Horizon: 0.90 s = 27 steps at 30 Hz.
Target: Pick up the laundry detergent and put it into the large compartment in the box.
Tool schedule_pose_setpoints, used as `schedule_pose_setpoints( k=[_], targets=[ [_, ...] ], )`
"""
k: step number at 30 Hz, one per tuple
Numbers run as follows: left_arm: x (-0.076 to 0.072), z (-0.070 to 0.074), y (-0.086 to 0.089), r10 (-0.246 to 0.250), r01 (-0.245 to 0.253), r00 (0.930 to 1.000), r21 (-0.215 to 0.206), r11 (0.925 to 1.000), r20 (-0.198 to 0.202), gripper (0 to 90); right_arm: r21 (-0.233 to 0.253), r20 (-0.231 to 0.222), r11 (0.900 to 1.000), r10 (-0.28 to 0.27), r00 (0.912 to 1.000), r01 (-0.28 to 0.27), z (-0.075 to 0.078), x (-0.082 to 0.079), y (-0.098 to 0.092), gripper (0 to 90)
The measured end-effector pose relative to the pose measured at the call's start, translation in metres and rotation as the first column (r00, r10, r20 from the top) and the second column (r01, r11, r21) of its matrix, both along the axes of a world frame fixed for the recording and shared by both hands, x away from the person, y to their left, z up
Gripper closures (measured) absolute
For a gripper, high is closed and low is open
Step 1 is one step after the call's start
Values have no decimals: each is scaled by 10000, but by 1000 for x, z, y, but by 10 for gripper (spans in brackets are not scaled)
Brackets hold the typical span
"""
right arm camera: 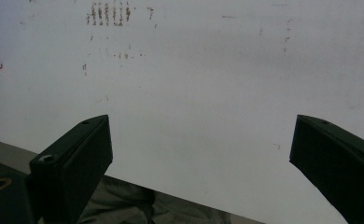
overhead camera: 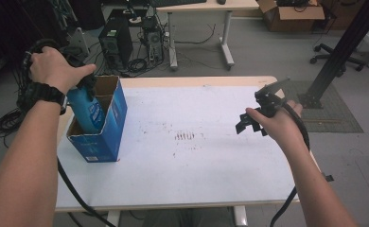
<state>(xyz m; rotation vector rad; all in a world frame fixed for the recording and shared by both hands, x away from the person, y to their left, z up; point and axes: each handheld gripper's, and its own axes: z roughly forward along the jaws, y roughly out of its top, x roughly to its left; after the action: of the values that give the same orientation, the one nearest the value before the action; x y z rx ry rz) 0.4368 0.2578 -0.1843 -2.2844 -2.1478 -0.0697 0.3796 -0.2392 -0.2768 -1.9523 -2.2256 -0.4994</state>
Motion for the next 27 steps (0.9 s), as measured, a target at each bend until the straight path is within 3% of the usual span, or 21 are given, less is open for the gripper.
schedule_pose_setpoints(
  k=[1, 12, 27],
  targets=[
    [1, -8, 1, 11, -11, 10000, -62, 10000, -51, 374, -3, 16, 10000, 18, 10000, -18, 0, 0, 0, 59],
    [3, -42, 0, -59, 60, 9992, 34, 10000, -401, 373, -66, -26, 10000, 36, 10000, -36, -8, 1, 1, 59],
    [3, -72, 3, -42, 44, 9966, 17, 10000, -820, 374, -58, -118, 10000, 71, 9999, -71, -12, 1, 5, 59]
  ],
)
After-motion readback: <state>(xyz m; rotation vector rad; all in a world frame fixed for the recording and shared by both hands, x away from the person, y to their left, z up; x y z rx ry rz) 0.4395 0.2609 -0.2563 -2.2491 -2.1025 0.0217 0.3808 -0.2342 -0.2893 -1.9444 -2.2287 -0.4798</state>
